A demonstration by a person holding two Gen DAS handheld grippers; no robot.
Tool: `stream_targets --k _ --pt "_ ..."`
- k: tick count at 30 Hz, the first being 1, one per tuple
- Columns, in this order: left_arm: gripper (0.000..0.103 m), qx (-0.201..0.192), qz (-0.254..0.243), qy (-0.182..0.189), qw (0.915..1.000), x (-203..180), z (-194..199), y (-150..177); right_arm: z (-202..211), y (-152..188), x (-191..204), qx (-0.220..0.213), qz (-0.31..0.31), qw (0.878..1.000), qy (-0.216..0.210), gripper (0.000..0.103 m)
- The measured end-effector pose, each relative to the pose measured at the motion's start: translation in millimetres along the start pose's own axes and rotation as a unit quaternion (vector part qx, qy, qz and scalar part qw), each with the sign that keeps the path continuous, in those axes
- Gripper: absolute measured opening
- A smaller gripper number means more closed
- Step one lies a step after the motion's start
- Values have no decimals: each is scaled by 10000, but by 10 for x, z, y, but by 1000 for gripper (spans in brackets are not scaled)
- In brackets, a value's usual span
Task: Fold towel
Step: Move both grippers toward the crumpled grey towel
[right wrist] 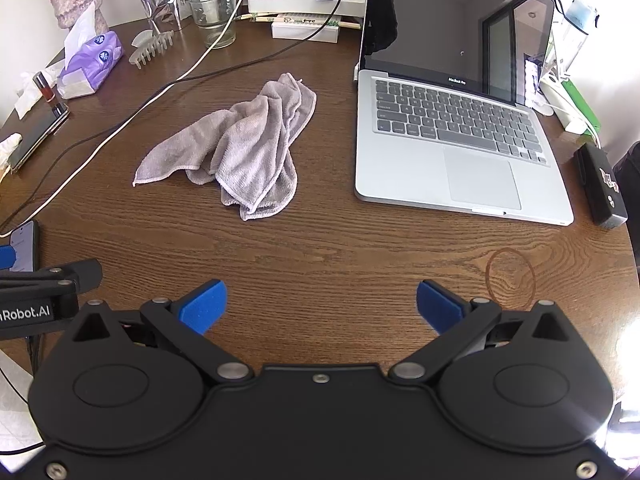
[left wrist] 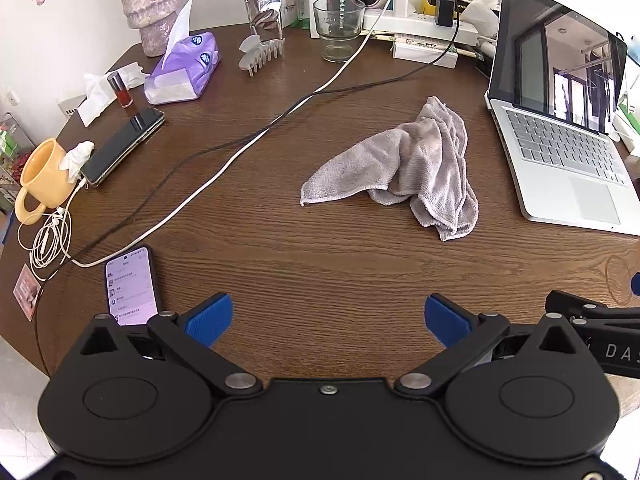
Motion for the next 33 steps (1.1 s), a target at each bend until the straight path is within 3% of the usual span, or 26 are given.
stream_targets --k 15,22,26,33 --pt "103 36 41 -66 10000 33 -86 -21 -99 -84 17 -48 -19 10000 28 102" --pt "103 59 -103 -246 9996 116 -293 -48 -253 -146 176 -292 448 9986 34 102" --pt "103 107 -182 -328 9992 168 -469 -63 -438 -207 294 -343 657 9969 -271 102" --pt "103 152 -346 -527 9979 362 -769 -145 -666 -431 412 -933 961 9860 -992 102"
Point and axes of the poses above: each gripper's, at about its wrist camera, not at the fingertips, and z roughly against the way its jaws point, x to its left, y to its underside, the point moved 7 cm from there along -z, roughly the way its jaws point, and after that the axes turned 8 degrees about y, right-handed, at the moved point
